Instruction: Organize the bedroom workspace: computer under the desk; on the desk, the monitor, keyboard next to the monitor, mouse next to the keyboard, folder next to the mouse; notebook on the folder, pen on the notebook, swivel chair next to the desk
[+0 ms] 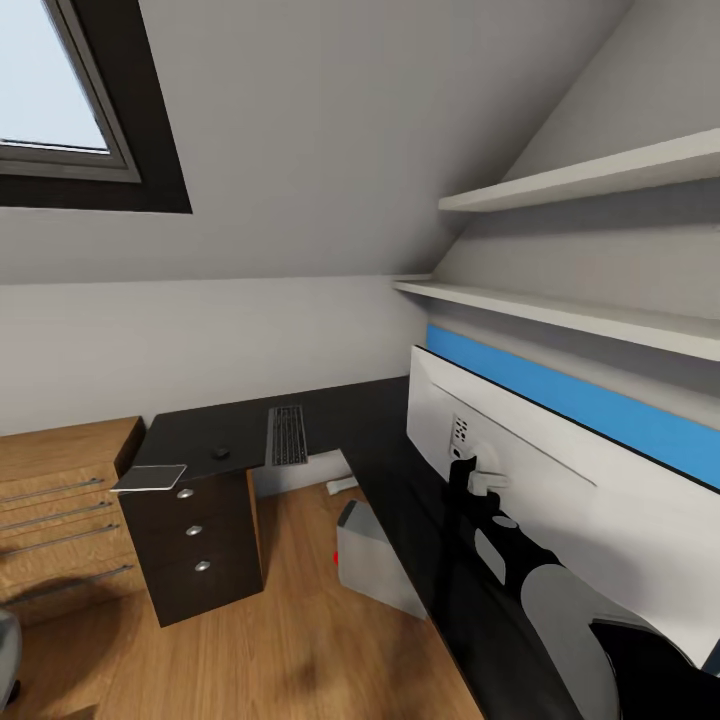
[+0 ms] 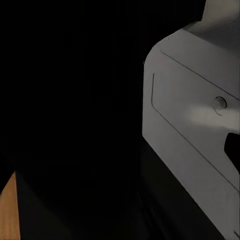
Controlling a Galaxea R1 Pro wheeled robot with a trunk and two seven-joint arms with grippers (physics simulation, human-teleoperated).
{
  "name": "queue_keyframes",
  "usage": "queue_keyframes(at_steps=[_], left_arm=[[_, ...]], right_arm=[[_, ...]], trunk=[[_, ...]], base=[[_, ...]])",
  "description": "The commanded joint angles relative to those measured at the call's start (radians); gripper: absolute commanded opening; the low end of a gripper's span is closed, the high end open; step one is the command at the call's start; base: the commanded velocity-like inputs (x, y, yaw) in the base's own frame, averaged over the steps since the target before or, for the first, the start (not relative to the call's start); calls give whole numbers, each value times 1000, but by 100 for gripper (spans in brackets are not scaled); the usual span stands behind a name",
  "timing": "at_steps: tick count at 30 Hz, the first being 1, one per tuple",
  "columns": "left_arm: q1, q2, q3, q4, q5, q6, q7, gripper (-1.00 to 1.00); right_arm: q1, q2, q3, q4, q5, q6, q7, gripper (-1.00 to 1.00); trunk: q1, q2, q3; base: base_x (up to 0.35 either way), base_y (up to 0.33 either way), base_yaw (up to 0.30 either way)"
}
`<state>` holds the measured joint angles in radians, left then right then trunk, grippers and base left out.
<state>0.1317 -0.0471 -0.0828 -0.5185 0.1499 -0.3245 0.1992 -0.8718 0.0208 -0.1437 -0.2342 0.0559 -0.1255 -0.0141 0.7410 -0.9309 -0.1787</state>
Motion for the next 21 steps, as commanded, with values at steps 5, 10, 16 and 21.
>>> queue_keyframes(at_steps=[5, 10, 16, 21], left_arm=[[0, 1, -8, -2, 10, -2, 8, 100], [0, 1, -8, -1, 10, -2, 8, 100], [0, 1, -8, -1, 10, -2, 8, 100], [0, 1, -8, -2, 11, -2, 7, 100]], right_arm=[[-1, 1, -8, 1, 7, -3, -3, 100], [-1, 1, -8, 1, 7, -3, -3, 100], [-1, 1, -8, 1, 7, -3, -2, 100], [-1, 1, -8, 1, 7, -3, -1, 100]], trunk=[[0, -1, -1], [0, -1, -1], [0, -1, -1], [0, -1, -1]], base=[[0, 0, 0], [0, 0, 0], [0, 0, 0], [-4, 4, 0]])
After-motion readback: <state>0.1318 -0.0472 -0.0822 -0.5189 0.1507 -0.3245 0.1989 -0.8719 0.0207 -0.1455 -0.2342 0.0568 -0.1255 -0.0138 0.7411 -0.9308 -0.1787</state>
